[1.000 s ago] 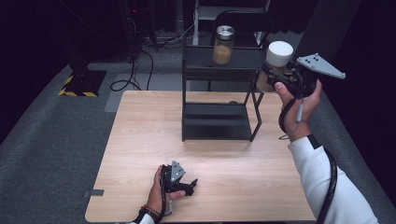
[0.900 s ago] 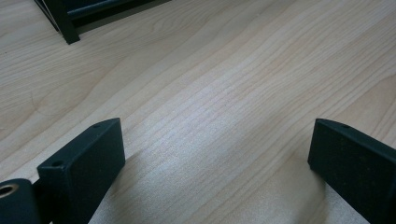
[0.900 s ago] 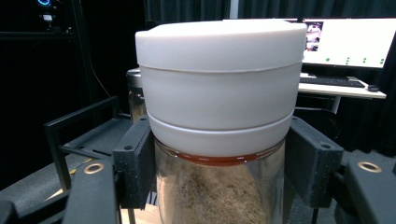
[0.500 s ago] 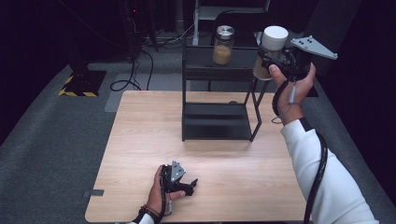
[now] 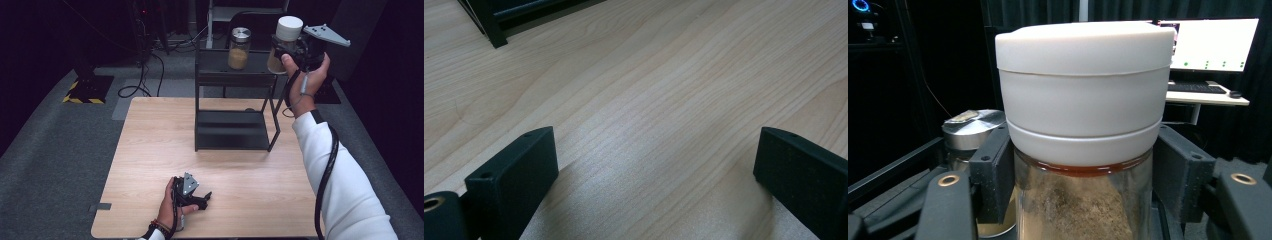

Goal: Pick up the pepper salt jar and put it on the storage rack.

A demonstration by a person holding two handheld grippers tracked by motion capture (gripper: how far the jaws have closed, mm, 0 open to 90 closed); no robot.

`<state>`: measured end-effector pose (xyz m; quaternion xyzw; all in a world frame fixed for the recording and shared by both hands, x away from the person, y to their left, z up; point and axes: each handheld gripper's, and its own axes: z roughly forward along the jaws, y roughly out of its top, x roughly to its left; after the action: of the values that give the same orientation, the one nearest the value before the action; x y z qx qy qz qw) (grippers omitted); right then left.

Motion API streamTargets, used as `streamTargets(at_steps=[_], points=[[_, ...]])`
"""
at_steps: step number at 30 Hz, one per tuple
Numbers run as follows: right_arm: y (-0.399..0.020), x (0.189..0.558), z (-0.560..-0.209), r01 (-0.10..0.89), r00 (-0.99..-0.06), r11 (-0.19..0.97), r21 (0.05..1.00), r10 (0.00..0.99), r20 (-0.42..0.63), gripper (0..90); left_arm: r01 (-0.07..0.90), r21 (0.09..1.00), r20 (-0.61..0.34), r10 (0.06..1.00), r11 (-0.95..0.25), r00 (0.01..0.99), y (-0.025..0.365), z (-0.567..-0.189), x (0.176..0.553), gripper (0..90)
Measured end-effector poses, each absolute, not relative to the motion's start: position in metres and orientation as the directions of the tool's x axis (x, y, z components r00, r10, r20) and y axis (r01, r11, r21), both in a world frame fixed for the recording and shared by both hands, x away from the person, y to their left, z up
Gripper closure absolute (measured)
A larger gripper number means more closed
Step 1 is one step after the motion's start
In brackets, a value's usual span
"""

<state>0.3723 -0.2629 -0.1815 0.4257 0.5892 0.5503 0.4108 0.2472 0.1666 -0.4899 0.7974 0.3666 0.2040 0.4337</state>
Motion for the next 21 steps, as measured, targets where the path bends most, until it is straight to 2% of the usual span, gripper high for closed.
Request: streamTargets(at_steps=[11, 14, 21], points=[[-0.263, 0.393, -0.183, 0.065, -0.285, 0.0, 0.998, 0.958, 0.019, 34.0, 0.408, 0.841, 0.007, 0.761, -0.355, 0.648, 0.167, -0.49, 0.247, 3.9], [-0.259, 0.398, -0.182, 0.058, -0.268, 0.028, 0.998, 0.963, -0.011, 34.1, 0.408, 0.841, 0.008, 0.762, -0.356, 0.648, 0.167, -0.49, 0.247, 3.9], [-0.256, 0.411, -0.184, 0.079, -0.27, 0.012, 0.997, 0.963, 0.01, 34.1, 0.408, 0.841, 0.007, 0.762, -0.355, 0.648, 0.167, -0.49, 0.247, 3.9]])
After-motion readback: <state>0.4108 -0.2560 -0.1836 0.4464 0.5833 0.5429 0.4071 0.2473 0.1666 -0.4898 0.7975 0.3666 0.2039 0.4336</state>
